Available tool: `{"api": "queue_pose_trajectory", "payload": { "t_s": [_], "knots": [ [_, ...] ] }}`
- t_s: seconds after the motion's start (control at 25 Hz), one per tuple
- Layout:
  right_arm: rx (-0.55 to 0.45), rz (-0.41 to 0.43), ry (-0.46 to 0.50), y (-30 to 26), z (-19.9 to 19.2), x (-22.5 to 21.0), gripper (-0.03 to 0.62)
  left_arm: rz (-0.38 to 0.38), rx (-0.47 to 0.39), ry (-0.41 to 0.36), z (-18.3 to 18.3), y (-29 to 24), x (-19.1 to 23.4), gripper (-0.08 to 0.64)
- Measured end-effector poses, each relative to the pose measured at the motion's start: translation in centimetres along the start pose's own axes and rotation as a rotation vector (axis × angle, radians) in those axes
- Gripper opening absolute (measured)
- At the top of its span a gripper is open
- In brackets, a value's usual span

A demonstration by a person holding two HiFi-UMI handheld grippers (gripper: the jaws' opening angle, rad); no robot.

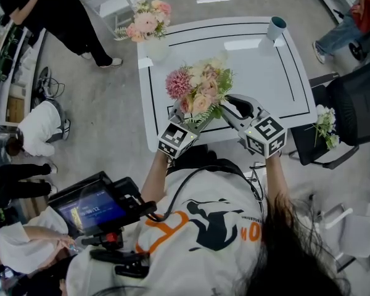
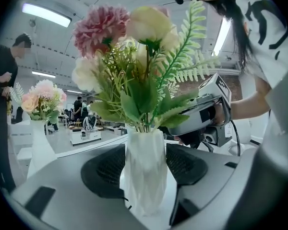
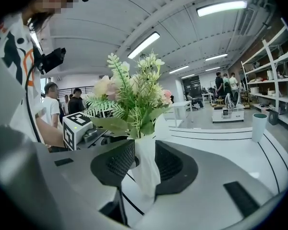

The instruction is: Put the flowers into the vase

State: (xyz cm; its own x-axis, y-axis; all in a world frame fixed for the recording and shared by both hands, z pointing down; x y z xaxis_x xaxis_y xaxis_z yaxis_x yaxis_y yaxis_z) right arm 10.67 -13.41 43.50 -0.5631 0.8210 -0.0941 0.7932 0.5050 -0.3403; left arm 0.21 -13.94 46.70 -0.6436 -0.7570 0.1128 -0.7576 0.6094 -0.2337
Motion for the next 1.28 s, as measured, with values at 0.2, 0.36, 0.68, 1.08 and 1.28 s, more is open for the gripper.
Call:
{"api": "queue_pose_trajectory", "payload": {
  "t_s": [0.2, 0.36, 0.68, 1.08, 1.28],
  "knots": [
    [-0.005, -0.008, -0.023, 0.0, -0.4, 0.0, 0.138, 0.001, 0.026, -0.035, 0.1, 0.2, -0.1, 0.272],
    [-0.005, -0.016, -0.039, 0.3, -1.0, 0.1, 0.138, 0.022, 0.01, -0.025, -0.1, 0.7, 0.1, 0.278],
    [-0.029, -0.036, -0.062, 1.1, -1.7, 0.4, 0.13, 0.063, -0.004, -0.006, 0.0, 2.2, 0.2, 0.281],
    [-0.039, -0.091, -0.059, 2.5, -2.6, 1.8, 0.028, 0.118, 0.004, 0.058, -1.6, 4.8, -0.9, 0.279],
    [-0.032, -0.089, -0.075, 2.4, -3.5, 3.2, 0.014, 0.145, 0.001, 0.064, -1.8, 6.7, -1.7, 0.268]
  ]
}}
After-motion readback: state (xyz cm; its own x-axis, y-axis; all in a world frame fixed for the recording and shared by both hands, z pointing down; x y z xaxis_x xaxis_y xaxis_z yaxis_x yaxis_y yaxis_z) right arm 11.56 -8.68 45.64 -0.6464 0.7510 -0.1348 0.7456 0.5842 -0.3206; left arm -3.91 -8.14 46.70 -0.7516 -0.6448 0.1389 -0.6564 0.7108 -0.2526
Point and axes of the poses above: the fingertips, and each gripper's own axes: y backward along the fingers, x to its left, z out of its top, the point moved 5 cm from there along y, backward along the fingers, and after that the axes turned 7 degrees about y, right-handed, at the moved point
